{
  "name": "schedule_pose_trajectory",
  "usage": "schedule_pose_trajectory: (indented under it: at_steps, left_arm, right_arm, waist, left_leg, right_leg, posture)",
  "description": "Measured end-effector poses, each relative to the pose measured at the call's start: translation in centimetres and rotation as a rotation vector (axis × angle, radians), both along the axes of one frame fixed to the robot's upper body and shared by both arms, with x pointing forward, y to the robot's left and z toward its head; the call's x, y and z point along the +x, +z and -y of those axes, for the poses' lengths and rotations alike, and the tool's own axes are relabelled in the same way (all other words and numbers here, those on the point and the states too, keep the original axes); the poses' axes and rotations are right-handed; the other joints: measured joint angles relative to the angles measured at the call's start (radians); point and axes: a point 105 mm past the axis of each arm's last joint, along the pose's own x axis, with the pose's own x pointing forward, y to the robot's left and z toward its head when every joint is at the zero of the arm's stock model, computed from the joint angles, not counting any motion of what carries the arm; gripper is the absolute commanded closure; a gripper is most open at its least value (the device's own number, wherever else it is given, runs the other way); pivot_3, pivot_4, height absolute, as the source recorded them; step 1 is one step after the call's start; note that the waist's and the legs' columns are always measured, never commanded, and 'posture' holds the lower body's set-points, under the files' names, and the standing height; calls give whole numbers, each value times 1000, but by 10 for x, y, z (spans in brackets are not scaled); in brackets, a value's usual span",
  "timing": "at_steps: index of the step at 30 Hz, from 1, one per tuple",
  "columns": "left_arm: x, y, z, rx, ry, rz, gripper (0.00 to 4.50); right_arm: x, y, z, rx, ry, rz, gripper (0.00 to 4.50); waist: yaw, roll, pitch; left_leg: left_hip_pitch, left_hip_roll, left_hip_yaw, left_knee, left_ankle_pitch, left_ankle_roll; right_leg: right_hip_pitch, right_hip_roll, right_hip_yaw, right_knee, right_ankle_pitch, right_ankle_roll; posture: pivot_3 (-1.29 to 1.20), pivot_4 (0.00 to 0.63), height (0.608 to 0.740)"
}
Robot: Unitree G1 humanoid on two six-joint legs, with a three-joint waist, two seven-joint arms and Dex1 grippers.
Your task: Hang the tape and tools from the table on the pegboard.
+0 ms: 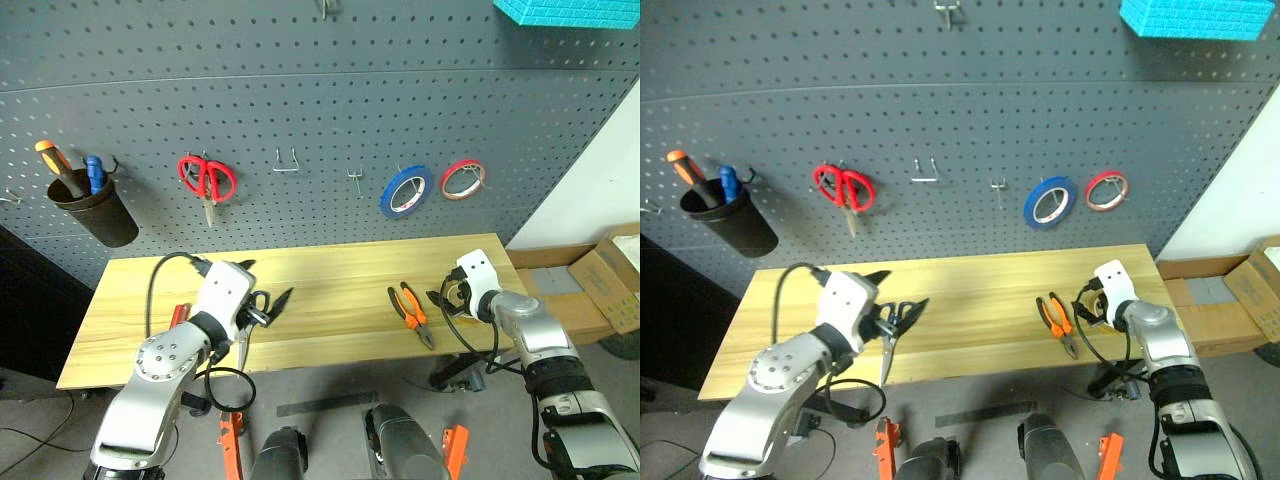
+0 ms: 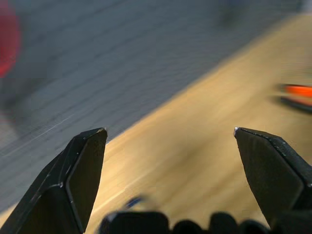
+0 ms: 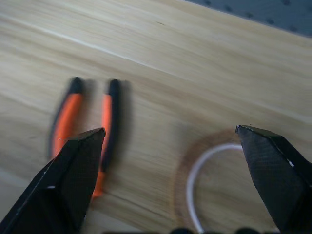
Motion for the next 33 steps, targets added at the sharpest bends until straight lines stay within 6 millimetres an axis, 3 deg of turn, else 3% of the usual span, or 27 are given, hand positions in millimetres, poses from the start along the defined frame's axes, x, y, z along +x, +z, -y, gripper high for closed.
schedule_pose_trajectory:
  at_steps: [5,13,17,27,33]
  left_arm:
    - [2,14,22,-42,-135,16,26]
    - [9,18,22,-26,-208,3,26]
    - [7,17,19,-8,-225,-11,0]
    - [2,13,6,-23,-208,-42,0]
    - [-8,14,-15,-80,-159,-61,0]
  right_arm:
    - [4,-15,11,1,-55,-100,0]
    - [8,-33,14,-73,-9,-198,0]
    - [12,-33,10,-74,28,-210,901]
    - [14,-38,4,-139,99,-196,4241]
    - [16,-33,9,-178,97,-128,4379]
  waist:
    - [-8,-3,12]
    - [-34,-5,15]
    - [-49,-6,16]
    - [-54,-9,15]
    - [-52,-9,16]
  left_leg:
    - [1,0,5,-5,0,0]
    - [1,0,17,-12,-4,6]
    - [1,0,18,-12,-5,7]
    - [4,0,18,-10,-5,7]
    - [3,1,18,-11,-5,7]
  right_leg:
    - [-2,2,6,-3,3,5]
    - [-4,1,18,-13,5,11]
    - [-4,-1,19,-13,4,12]
    - [-1,-2,19,-13,4,17]
    - [-2,-3,19,-13,4,17]
  posture:
    - [-224,221,740]
    - [-228,224,740]
    - [-224,224,740]
    - [-227,226,740]
    - [-221,226,740]
